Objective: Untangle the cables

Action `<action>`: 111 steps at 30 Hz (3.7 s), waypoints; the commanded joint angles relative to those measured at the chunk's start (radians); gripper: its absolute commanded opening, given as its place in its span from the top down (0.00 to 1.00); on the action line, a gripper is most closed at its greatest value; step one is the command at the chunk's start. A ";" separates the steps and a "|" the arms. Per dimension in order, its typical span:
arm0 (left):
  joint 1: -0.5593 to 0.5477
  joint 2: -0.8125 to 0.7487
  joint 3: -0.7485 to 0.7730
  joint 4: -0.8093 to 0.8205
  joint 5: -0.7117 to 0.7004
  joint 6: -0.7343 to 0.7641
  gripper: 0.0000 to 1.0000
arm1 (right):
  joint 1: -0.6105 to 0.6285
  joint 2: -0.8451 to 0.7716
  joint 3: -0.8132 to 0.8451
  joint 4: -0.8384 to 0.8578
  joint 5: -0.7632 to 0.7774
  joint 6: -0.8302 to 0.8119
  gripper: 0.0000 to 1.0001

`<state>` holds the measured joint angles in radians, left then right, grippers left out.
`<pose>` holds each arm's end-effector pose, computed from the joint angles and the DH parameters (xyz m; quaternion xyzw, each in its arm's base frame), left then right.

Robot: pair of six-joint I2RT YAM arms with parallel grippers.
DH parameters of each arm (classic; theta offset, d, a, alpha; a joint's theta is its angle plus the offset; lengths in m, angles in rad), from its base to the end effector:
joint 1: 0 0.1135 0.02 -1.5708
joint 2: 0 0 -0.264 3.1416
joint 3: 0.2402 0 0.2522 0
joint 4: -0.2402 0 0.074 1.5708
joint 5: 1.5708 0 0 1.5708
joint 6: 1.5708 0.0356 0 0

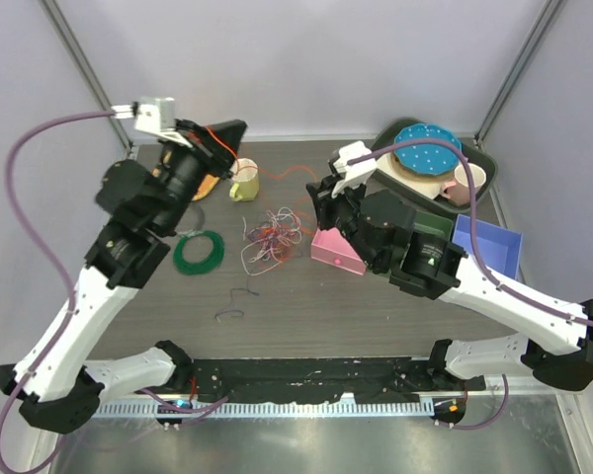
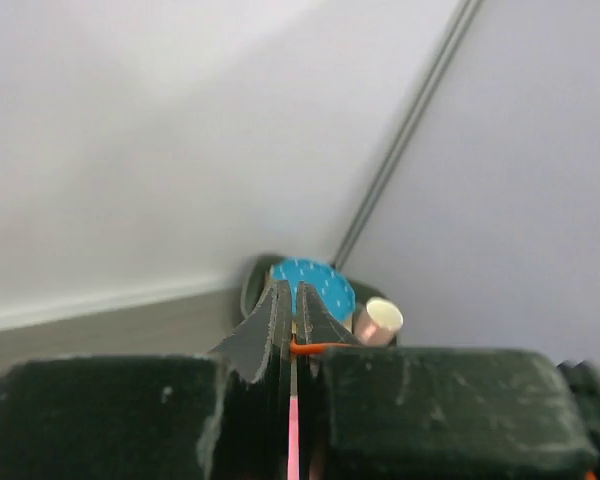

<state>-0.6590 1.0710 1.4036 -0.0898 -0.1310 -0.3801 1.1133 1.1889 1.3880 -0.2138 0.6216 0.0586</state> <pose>0.1701 -0.1258 0.5082 0.0344 0.6161 -0.3552 0.7022 0.1303 0.2176 0.4642 -0.1558 0.6940 0.1880 0.6772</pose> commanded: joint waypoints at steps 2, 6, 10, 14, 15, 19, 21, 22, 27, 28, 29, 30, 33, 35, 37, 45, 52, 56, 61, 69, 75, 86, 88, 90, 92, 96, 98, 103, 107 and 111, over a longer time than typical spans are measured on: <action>-0.001 -0.020 0.136 -0.110 -0.122 0.115 1.00 | -0.006 -0.046 -0.066 0.162 -0.118 -0.017 0.99; -0.001 -0.008 0.196 -0.146 -0.047 0.124 1.00 | -0.006 -0.038 -0.110 0.237 -0.193 -0.052 0.99; -0.001 0.056 0.345 -0.178 -0.033 0.155 1.00 | -0.006 -0.015 -0.092 0.275 -0.311 -0.140 0.99; -0.001 0.194 0.648 -0.301 0.040 0.150 1.00 | -0.006 0.006 -0.102 0.307 -0.583 -0.194 0.99; -0.001 0.204 0.669 -0.321 0.053 0.150 1.00 | -0.006 0.012 -0.119 0.329 -0.608 -0.191 0.99; -0.001 0.207 0.635 -0.307 0.073 0.142 1.00 | -0.007 0.049 -0.119 0.352 -0.532 -0.154 0.99; -0.001 0.195 0.595 -0.288 0.077 0.130 1.00 | -0.006 0.055 -0.116 0.359 -0.436 -0.145 0.99; -0.001 0.185 0.536 -0.272 0.082 0.123 1.00 | -0.006 0.052 -0.119 0.364 -0.381 -0.119 0.99; -0.001 0.161 0.358 -0.162 0.128 0.032 1.00 | -0.023 0.012 -0.165 0.323 0.016 -0.062 0.99; -0.001 0.168 0.300 -0.142 0.164 0.011 1.00 | -0.033 0.002 -0.179 0.311 0.038 -0.054 0.99; -0.001 0.178 0.278 -0.108 0.183 -0.003 1.00 | -0.047 -0.012 -0.216 0.298 0.073 0.002 0.99; -0.001 0.193 0.262 -0.100 0.221 -0.032 1.00 | -0.061 -0.034 -0.237 0.275 0.088 0.032 0.99; -0.001 0.271 0.248 -0.082 0.289 -0.071 1.00 | -0.130 -0.069 -0.323 0.268 0.116 0.093 0.99; -0.001 0.346 0.276 -0.077 0.323 -0.106 1.00 | -0.214 -0.097 -0.378 0.261 0.096 0.133 0.99; -0.001 0.401 0.316 -0.077 0.388 -0.131 1.00 | -0.282 -0.115 -0.408 0.255 0.041 0.196 0.99; -0.053 0.621 0.417 -0.053 0.442 -0.171 1.00 | -0.434 -0.103 -0.514 0.284 0.046 0.245 0.99; -0.070 0.734 0.602 -0.149 0.450 -0.152 1.00 | -0.467 -0.106 -0.514 0.292 0.035 0.227 0.99; -0.083 0.733 0.728 -0.172 0.415 -0.135 1.00 | -0.477 -0.123 -0.491 0.295 -0.046 0.215 0.99; -0.090 0.716 0.776 -0.159 0.393 -0.115 1.00 | -0.477 -0.158 -0.486 0.298 -0.062 0.207 0.99; -0.088 0.734 0.623 -0.110 0.349 -0.098 1.00 | -0.489 -0.150 -0.512 0.307 0.006 0.181 0.99; -0.087 0.722 0.404 -0.041 0.255 -0.056 1.00 | -0.498 -0.066 -0.575 0.366 0.000 0.219 0.99; -0.083 0.794 0.485 -0.047 0.320 -0.071 1.00 | -0.507 0.032 -0.612 0.410 0.021 0.262 0.99; -0.085 0.802 0.485 -0.045 0.317 -0.071 1.00 | -0.510 0.032 -0.639 0.412 0.033 0.277 0.99; -0.083 0.814 0.466 -0.027 0.315 -0.071 1.00 | -0.510 0.037 -0.652 0.404 0.033 0.285 0.98; -0.083 0.828 0.456 -0.011 0.321 -0.074 1.00 | -0.512 0.046 -0.658 0.383 0.036 0.302 0.93; -0.083 0.898 0.492 0.004 0.338 -0.069 1.00 | -0.512 0.043 -0.644 0.309 0.033 0.323 0.79; -0.074 0.940 0.534 0.005 0.353 -0.086 1.00 | -0.512 0.009 -0.633 0.255 -0.028 0.317 0.59; -0.064 0.966 0.563 0.024 0.349 -0.123 1.00 | -0.512 -0.087 -0.630 0.130 -0.121 0.362 0.29; -0.062 0.957 0.538 0.050 0.350 -0.143 1.00 | -0.512 -0.219 -0.661 0.062 -0.120 0.414 0.19; -0.063 0.946 0.492 0.120 0.327 -0.180 1.00 | -0.514 -0.379 -0.719 0.059 -0.132 0.460 0.15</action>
<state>-0.7258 2.0594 1.9053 -0.0895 0.2001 -0.5148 0.6044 0.9379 0.7132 -0.1341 0.5049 0.4450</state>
